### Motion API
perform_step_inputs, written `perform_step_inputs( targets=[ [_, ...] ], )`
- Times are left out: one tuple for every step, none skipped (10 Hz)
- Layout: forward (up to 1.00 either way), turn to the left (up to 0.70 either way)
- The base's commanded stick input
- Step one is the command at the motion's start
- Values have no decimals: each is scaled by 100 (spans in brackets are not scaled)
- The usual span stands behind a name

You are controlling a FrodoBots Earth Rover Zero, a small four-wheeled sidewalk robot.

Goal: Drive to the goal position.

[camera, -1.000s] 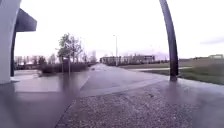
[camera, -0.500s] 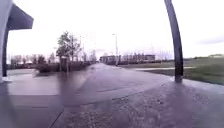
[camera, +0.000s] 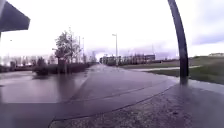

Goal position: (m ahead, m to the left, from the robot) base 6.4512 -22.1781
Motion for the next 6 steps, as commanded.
perform_step_inputs(
  targets=[
    [70, 0],
    [70, 0],
    [70, 0],
    [70, 0],
    [70, 0],
    [70, 0]
  ],
)
